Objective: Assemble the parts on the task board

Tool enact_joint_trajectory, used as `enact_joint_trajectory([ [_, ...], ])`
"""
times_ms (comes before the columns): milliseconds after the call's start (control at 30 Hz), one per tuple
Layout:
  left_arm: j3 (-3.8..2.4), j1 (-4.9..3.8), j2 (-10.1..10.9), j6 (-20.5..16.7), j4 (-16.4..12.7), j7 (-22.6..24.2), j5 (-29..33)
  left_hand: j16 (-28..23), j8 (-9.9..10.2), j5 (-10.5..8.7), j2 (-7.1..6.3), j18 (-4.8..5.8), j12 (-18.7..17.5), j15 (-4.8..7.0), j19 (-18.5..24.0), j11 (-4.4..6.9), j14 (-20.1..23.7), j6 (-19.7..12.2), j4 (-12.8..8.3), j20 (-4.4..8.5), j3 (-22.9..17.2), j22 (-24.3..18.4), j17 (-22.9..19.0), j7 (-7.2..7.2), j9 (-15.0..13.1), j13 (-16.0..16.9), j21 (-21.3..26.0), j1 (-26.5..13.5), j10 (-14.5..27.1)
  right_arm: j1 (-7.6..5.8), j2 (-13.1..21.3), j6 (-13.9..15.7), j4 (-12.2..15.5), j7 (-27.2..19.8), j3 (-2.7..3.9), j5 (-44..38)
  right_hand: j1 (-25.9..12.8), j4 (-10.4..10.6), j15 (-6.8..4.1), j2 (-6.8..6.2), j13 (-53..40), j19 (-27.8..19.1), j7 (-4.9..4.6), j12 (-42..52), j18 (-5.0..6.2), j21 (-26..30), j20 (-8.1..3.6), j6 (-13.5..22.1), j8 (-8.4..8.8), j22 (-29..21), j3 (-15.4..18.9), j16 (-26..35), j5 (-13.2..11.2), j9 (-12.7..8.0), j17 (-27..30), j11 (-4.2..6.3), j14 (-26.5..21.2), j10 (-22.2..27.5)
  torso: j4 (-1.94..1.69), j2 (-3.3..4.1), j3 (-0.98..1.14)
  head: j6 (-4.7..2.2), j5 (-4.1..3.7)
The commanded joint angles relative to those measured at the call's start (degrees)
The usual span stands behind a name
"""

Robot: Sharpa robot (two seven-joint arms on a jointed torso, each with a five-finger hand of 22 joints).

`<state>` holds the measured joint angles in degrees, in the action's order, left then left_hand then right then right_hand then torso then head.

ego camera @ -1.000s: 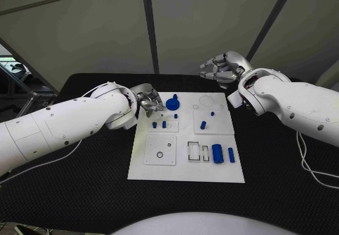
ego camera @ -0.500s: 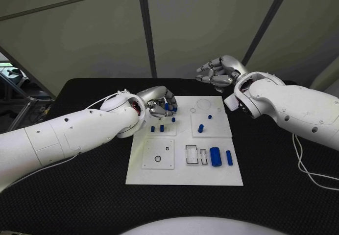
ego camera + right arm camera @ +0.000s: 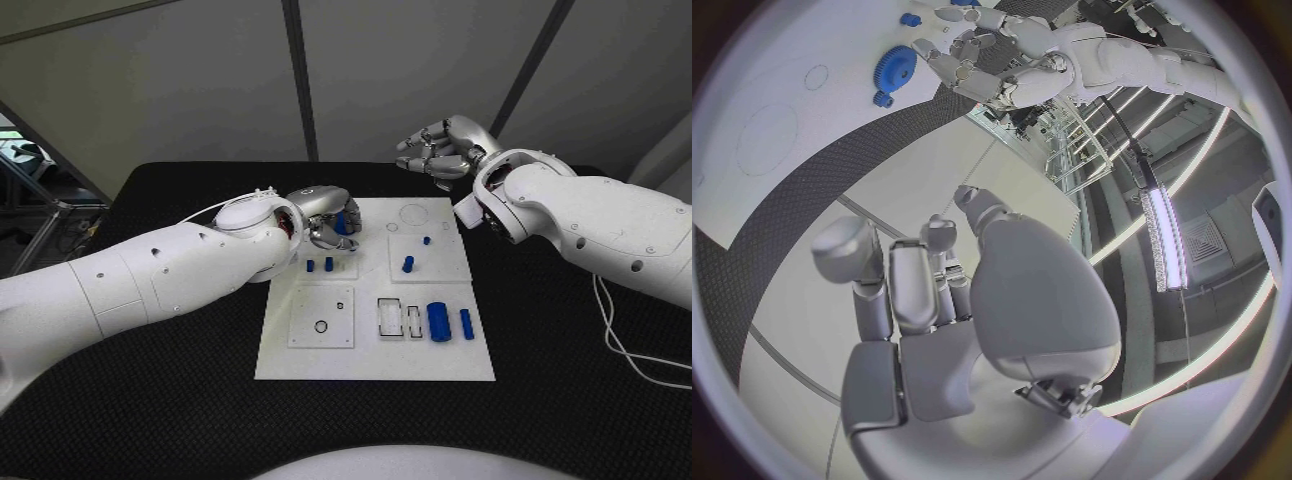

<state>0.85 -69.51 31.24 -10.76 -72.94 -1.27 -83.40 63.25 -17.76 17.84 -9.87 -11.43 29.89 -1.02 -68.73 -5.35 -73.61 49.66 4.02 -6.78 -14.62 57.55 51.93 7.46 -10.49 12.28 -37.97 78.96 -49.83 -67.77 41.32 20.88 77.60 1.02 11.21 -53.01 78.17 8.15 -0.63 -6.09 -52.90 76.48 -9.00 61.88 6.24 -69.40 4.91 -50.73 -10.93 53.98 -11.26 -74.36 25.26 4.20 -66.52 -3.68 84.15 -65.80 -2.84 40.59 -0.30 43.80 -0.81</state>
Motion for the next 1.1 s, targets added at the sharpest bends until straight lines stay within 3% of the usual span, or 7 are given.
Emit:
enact_joint_trajectory([
  [33,-0.01,-0.05,-0.62,3.38,0.72,-0.85,-2.62,0.94,0.30,-0.29,0.34,2.02,-0.39,-0.03,-0.81,-0.09,-0.72,0.41,-0.11,-0.04,0.43,0.79,0.49,-0.02,0.17,-0.24,-1.25,0.31,-0.31,-0.09,-0.13,-0.07,0.02,-0.40,0.03,0.03,-0.34,-0.02,-0.37,0.15,0.06,-0.56,0.00,-0.16,0.40,0.37,0.01,-0.14,-0.27,-0.05,-0.43,0.36,0.23,-0.02,0.05,-0.01,0.97,0.32,-0.02,-0.01,0.00,0.06,0.02],
  [233,-0.01,0.13,-1.47,4.46,1.80,-1.32,-3.03,3.39,0.58,-0.28,0.55,2.65,-0.68,-0.01,-2.58,-0.08,-2.07,1.32,0.05,-0.01,0.72,3.44,2.19,-0.15,0.55,-0.89,-5.11,0.35,-0.89,-0.09,-0.20,-0.09,0.00,-0.37,0.03,0.03,-0.34,-0.02,-0.37,0.15,0.06,-0.56,0.00,-0.16,0.40,0.37,0.01,-0.14,-0.27,-0.05,-0.43,0.36,0.23,-0.02,0.05,-0.01,0.97,0.32,-0.03,-0.01,0.03,0.19,0.34],
  [800,-0.02,0.73,-2.79,5.11,3.60,-1.90,-3.16,8.53,1.62,-0.37,2.09,3.88,-1.13,0.84,-6.07,0.89,-4.76,3.71,-0.72,0.71,-1.58,9.40,5.85,0.18,1.53,-2.27,-13.43,2.82,-4.77,-0.09,-0.36,-0.14,0.00,-0.23,0.03,0.03,-0.29,-0.03,-0.38,0.16,0.05,-0.55,0.00,-0.18,0.39,0.42,-0.01,-0.10,-0.28,-0.05,-0.57,0.41,0.26,-0.04,0.04,0.00,0.96,0.30,-0.06,-0.02,-0.01,0.36,0.16],
  [833,-0.02,0.76,-2.83,5.06,3.67,-1.87,-3.16,8.69,1.75,-0.82,2.23,3.92,-1.25,0.88,-6.15,0.92,-4.82,3.81,-0.84,0.76,-1.93,9.62,5.87,0.22,1.62,-2.39,-13.68,3.06,-4.95,-0.09,-0.38,-0.14,0.00,-0.23,0.03,0.03,-0.29,-0.03,-0.38,0.16,0.05,-0.55,0.00,-0.18,0.39,0.42,-0.01,-0.10,-0.28,-0.05,-0.57,0.41,0.26,-0.04,0.04,0.00,0.96,0.30,-0.07,-0.02,-0.01,0.37,0.16],
  [900,-0.02,0.81,-2.92,4.95,3.82,-1.83,-3.16,9.07,2.24,-6.93,2.90,4.04,-1.82,1.02,-6.23,1.00,-4.92,4.17,-1.38,0.91,-3.79,10.26,5.79,0.31,1.93,-2.84,-14.27,4.16,-5.50,-0.09,-0.41,-0.15,0.00,-0.23,0.03,0.03,-0.29,-0.03,-0.38,0.16,0.05,-0.55,0.00,-0.18,0.39,0.42,-0.01,-0.10,-0.28,-0.05,-0.57,0.41,0.26,-0.04,0.04,0.00,0.96,0.30,-0.08,-0.01,-0.01,0.36,0.14],
  [933,-0.02,0.83,-2.97,4.87,3.89,-1.82,-3.16,9.26,2.45,-8.44,2.95,4.09,-2.03,1.00,-6.32,0.99,-4.98,4.37,-1.57,0.93,-4.67,10.62,5.76,0.34,2.06,-3.02,-14.66,4.40,-5.78,-0.09,-0.42,-0.16,-0.01,-0.23,0.03,0.03,-0.29,-0.03,-0.38,0.16,0.05,-0.55,0.00,-0.18,0.39,0.42,-0.01,-0.10,-0.28,-0.05,-0.57,0.41,0.26,-0.04,0.04,0.00,0.96,0.30,-0.08,-0.02,-0.01,0.37,0.15],
  [1100,-0.02,0.92,-3.21,4.61,4.21,-1.81,-3.16,9.91,2.89,-9.24,2.87,4.31,-2.36,1.04,-6.83,1.06,-5.31,4.95,-2.06,0.97,-6.64,11.82,6.04,0.41,2.35,-3.35,-16.18,4.72,-6.66,-0.09,-0.49,-0.19,-0.01,-0.20,0.03,0.03,-0.29,-0.03,-0.38,0.16,0.05,-0.55,0.00,-0.18,0.39,0.42,-0.01,-0.10,-0.28,-0.05,-0.57,0.41,0.26,-0.04,0.04,0.00,0.96,0.30,-0.08,0.00,0.00,0.37,0.19],
])
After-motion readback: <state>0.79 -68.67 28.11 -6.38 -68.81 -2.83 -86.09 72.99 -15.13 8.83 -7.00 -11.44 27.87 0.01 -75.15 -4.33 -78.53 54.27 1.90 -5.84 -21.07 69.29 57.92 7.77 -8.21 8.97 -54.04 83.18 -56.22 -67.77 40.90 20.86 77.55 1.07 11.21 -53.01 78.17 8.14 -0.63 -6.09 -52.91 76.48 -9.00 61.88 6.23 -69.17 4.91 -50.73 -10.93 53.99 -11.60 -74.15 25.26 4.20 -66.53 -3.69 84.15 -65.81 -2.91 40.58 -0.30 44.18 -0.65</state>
